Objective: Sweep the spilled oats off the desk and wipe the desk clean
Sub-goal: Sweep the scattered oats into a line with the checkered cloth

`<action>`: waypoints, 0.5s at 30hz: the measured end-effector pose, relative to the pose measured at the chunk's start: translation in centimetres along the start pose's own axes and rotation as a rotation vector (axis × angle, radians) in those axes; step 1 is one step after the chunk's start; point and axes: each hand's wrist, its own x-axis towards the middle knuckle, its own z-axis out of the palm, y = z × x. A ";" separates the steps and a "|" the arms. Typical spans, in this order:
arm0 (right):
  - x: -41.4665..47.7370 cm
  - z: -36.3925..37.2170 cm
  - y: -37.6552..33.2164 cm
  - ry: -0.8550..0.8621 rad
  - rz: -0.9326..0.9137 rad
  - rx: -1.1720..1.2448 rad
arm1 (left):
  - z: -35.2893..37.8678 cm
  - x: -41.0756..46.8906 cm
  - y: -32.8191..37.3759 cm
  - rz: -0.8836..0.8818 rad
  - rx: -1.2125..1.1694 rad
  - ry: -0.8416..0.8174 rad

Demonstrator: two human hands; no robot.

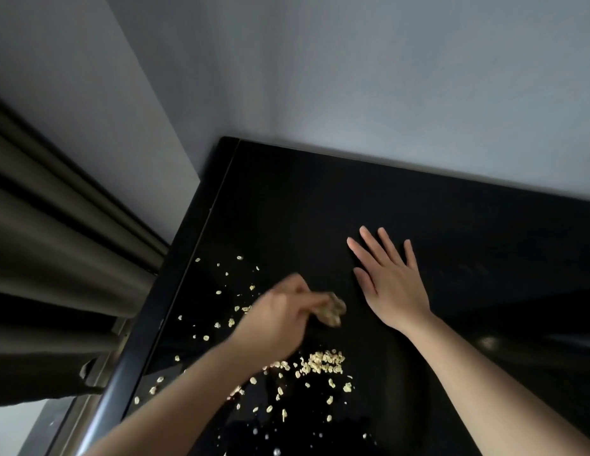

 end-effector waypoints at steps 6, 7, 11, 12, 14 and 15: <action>0.0 0.7 0.1 0.058 0.029 0.009 | -4.3 7.0 -2.9 -0.243 0.137 0.347; 0.0 0.7 0.2 0.065 0.038 0.013 | -3.8 8.1 -2.9 -0.255 0.172 0.333; 0.0 0.7 0.2 0.086 0.048 0.043 | -0.3 9.9 -1.3 -0.094 0.342 0.155; -0.1 0.6 0.2 0.096 0.048 0.061 | 0.3 9.5 -1.0 -0.017 0.366 0.105; -0.1 0.5 0.1 0.116 0.052 0.103 | 0.8 8.2 -0.8 0.150 0.394 0.040; -0.1 0.4 0.1 0.122 0.053 0.117 | 1.0 7.3 -0.8 0.222 0.388 0.011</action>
